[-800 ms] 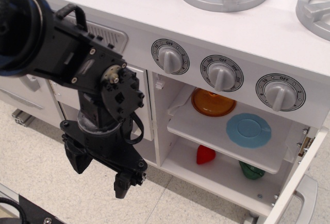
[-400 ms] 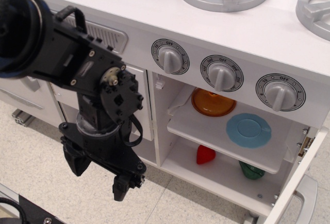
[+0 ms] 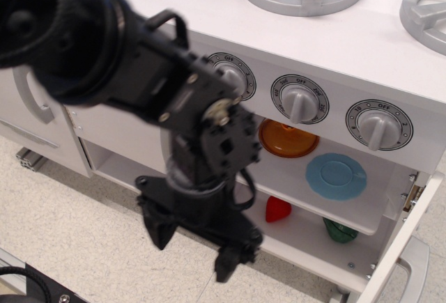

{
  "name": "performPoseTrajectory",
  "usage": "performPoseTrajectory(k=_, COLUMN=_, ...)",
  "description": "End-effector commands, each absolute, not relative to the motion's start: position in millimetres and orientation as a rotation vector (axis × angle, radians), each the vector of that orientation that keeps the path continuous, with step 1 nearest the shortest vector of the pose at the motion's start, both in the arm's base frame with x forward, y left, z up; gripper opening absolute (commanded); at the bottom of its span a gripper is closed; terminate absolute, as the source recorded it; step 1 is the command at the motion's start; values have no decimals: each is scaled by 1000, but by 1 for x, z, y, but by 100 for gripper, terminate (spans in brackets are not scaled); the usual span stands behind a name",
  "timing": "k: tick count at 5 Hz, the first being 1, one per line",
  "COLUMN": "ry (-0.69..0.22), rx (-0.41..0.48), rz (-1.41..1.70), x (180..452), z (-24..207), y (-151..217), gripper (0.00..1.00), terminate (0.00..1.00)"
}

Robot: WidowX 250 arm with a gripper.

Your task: Close oven

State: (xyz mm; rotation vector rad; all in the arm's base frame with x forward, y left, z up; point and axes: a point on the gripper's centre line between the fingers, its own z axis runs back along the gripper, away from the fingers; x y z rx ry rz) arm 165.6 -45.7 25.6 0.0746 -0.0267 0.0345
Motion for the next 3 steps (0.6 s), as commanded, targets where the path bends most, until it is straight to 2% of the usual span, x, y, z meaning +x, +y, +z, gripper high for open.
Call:
performPoseTrajectory(k=1, ry=-84, rx=-22, rz=-7, x=191, z=47, y=-99, gripper=100, terminate=0)
performPoseTrajectory(k=2, ry=-105, rx=-66, rz=-11, x=195, z=53, y=-124, gripper=100, terminate=0)
performPoseTrajectory(k=3, ry=-92, rx=-90, rz=-20, x=194, z=48, y=-149, gripper=100, terminate=0)
